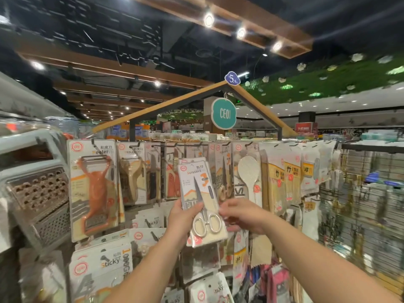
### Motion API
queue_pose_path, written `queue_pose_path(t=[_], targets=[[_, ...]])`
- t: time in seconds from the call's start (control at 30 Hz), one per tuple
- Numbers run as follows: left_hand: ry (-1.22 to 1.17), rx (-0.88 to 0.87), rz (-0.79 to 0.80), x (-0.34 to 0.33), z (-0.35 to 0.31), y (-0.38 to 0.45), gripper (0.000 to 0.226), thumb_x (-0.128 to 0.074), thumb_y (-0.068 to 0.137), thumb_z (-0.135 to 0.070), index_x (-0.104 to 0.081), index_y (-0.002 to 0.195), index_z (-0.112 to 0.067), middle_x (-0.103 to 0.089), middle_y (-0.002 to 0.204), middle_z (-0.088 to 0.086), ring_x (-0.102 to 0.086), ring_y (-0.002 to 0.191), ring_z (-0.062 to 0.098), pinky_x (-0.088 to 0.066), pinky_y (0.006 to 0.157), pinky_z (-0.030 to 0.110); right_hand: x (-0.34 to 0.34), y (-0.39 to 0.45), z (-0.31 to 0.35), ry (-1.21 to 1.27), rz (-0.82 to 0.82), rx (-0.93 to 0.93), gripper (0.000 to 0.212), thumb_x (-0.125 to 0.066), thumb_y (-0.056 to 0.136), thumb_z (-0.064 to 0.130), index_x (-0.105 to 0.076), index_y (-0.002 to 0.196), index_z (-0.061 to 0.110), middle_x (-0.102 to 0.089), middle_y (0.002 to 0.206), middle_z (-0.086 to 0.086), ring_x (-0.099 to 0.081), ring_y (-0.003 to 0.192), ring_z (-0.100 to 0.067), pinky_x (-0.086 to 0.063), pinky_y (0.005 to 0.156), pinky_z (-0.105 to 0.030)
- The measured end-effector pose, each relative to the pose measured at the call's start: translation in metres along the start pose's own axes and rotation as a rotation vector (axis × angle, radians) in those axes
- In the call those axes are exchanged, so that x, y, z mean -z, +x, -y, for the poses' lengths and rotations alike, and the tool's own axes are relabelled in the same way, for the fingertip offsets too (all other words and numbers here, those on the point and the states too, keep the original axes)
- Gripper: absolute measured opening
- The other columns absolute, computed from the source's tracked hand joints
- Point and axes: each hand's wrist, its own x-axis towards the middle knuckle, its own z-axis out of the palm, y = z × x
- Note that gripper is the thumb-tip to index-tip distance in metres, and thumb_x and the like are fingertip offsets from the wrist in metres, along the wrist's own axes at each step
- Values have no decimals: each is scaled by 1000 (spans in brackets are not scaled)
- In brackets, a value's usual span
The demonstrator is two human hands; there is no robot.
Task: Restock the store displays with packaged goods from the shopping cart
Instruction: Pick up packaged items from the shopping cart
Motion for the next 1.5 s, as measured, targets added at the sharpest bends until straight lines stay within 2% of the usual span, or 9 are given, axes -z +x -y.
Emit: queue_pose_path(t=[0.13,0.33,0.47,0.63,0.87,1.0,1.2,1.37,1.5], targets=[[-41,2,-10,-16,4,-2,32,-72,87,-5,-60,115,-13,-74,103,12,-73,89,31,-60,77,43,-7,-16,-18,84,-58,-8,12,-72,90,19,-61,84,17,-70,76,1,-66,69,-13,-55,60,-27],[-37,13,-8,-38,4,-10,20,-66,94,-25,-57,111,-22,-71,105,1,-69,91,20,-54,75,34,-1,-34,-17,-74,-311,10,16,-71,91,23,-62,83,12,-53,73,-5,-55,61,-14,-53,52,-23],[25,-20,9,-44,2,-12,31,-62,95,-35,-54,122,-23,-66,117,-1,-63,104,19,-50,88,35,4,-41,-15,-22,-397,-3,16,-60,97,24,-56,91,10,-52,84,-9,-57,66,-21,-54,50,-25],[59,-71,9,-44,2,-13,19,-59,98,-18,-58,117,-21,-69,104,-7,-65,88,7,-49,64,23,16,-41,-10,128,-566,22,18,-49,103,23,-52,111,7,-51,100,-9,-59,84,-24,-56,51,-25],[54,-59,-77,-28,-1,-8,13,-57,99,-14,-58,109,-22,-71,101,-2,-69,89,18,-57,73,35,27,-28,8,124,-691,67,22,-45,104,23,-52,117,6,-50,94,-6,-54,73,-18,-55,51,-25],[55,-57,-99,-16,-5,-5,23,-57,99,-14,-58,122,-15,-71,111,5,-70,96,24,-57,83,42,24,-23,21,127,-670,66,20,-45,104,21,-54,115,7,-50,90,-6,-59,68,-17,-61,56,-29],[85,-51,-114,-5,-8,-2,25,-59,98,-17,-59,123,-16,-72,112,4,-70,98,24,-56,89,46,21,-18,23,230,-698,59,19,-45,104,20,-53,112,5,-48,89,-5,-61,66,-22,-53,43,-21],[75,-46,-86,0,-8,-1,24,-60,98,-16,-60,122,-16,-73,111,5,-71,98,27,-54,92,52,26,-17,18,228,-714,33,21,-46,104,22,-56,111,5,-50,85,-5,-61,59,-19,-63,69,-40],[83,-43,-73,2,-4,0,24,-61,97,-18,-61,121,-17,-73,111,4,-71,99,26,-54,92,52,25,-17,15,244,-740,44,21,-48,103,23,-60,108,7,-62,100,-11,-65,66,-20,-63,64,-37]])
